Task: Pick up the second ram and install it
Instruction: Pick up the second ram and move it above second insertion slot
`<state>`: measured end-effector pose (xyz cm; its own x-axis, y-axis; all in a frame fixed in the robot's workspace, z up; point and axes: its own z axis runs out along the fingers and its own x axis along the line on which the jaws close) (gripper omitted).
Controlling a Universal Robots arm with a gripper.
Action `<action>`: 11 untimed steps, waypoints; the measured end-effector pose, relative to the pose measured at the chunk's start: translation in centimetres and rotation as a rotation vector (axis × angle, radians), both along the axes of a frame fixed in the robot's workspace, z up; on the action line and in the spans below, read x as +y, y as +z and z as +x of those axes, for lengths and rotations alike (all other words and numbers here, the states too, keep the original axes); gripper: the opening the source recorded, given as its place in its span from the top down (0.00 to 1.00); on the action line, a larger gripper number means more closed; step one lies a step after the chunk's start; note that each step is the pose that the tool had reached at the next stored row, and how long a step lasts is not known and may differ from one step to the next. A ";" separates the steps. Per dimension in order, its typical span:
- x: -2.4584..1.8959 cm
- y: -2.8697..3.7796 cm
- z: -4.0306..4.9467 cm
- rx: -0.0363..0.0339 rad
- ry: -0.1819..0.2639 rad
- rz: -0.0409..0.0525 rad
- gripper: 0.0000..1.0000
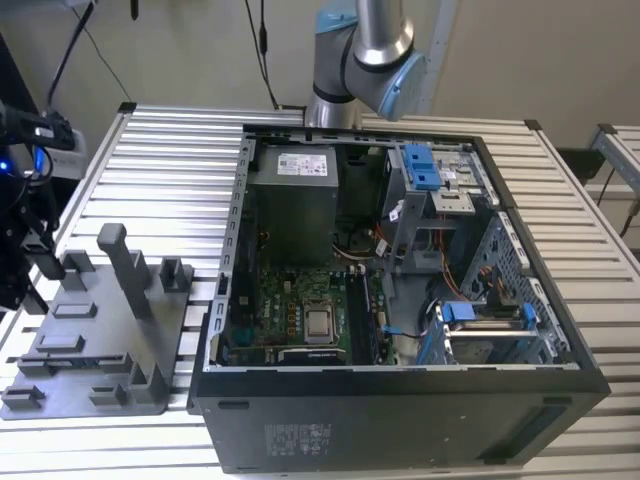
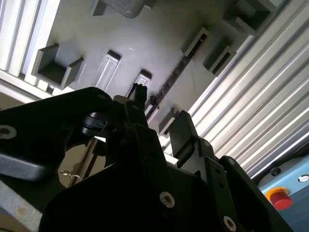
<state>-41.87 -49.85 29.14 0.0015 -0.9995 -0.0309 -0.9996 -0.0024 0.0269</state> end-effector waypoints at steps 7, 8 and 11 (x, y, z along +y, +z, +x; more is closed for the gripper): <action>-0.01 -0.85 -0.06 -0.0016 -0.018 0.0001 0.52; -0.01 -0.99 -0.06 -0.0019 -0.019 0.0001 0.52; -0.01 -1.49 -0.12 -0.0020 -0.024 0.0001 0.52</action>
